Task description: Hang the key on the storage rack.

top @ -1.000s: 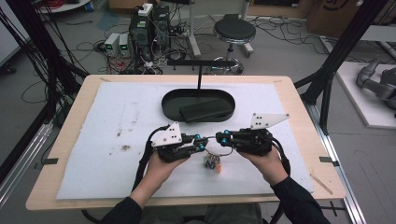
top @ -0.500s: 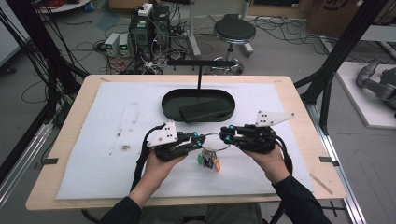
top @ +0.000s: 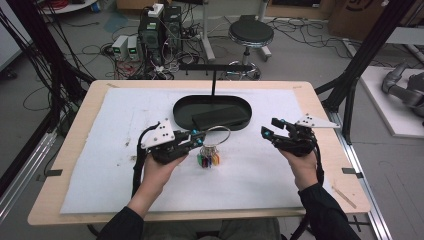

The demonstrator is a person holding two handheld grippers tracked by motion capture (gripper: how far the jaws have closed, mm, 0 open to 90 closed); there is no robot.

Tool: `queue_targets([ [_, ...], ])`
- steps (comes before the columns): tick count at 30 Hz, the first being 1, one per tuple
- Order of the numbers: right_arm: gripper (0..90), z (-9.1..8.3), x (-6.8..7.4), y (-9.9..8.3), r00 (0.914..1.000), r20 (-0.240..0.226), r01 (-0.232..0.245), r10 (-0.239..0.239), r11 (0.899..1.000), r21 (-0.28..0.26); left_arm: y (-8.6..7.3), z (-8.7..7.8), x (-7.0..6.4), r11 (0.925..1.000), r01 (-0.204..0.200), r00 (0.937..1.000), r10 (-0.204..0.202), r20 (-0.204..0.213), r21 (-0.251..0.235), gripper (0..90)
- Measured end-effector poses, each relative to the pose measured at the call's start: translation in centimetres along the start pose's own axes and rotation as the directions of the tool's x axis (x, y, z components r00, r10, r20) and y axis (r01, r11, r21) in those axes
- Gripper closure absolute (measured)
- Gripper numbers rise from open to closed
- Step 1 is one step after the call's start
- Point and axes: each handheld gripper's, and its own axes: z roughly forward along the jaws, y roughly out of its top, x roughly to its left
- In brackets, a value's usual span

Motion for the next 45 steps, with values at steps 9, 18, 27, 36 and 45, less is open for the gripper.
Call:
queue_targets([
  [9, 36.1, -0.7, -2.6, -1.3, 0.9896, 0.133, -0.056, 0.055, 0.998, 0.003, 1.8, -1.6, 2.3, 0.9986, -0.022, 0.9953, 0.017, -0.095, -0.047, 86.5],
  [18, 35.6, -1.0, -3.7, -1.8, 0.9800, 0.181, -0.085, 0.082, 0.996, 0.008, 3.5, -2.1, 4.5, 0.9972, -0.041, 0.9839, 0.029, -0.176, -0.063, 86.5],
  [27, 35.5, -1.0, -3.8, -1.9, 0.9784, 0.192, -0.080, 0.078, 0.997, 0.005, 4.6, -1.8, 6.5, 0.9962, -0.043, 0.9739, 0.025, -0.226, -0.075, 86.5],
  [36, 35.5, -1.0, -3.8, -1.9, 0.9774, 0.195, -0.084, 0.081, 0.996, 0.003, 5.5, -1.1, 8.3, 0.9955, -0.040, 0.9648, 0.016, -0.262, -0.086, 86.4],
  [45, 35.5, -1.1, -3.9, -1.8, 0.9764, 0.198, -0.088, 0.087, 0.996, -0.002, 5.1, -0.4, 10.2, 0.9969, -0.009, 0.9554, -0.014, -0.295, -0.078, 86.4],
])
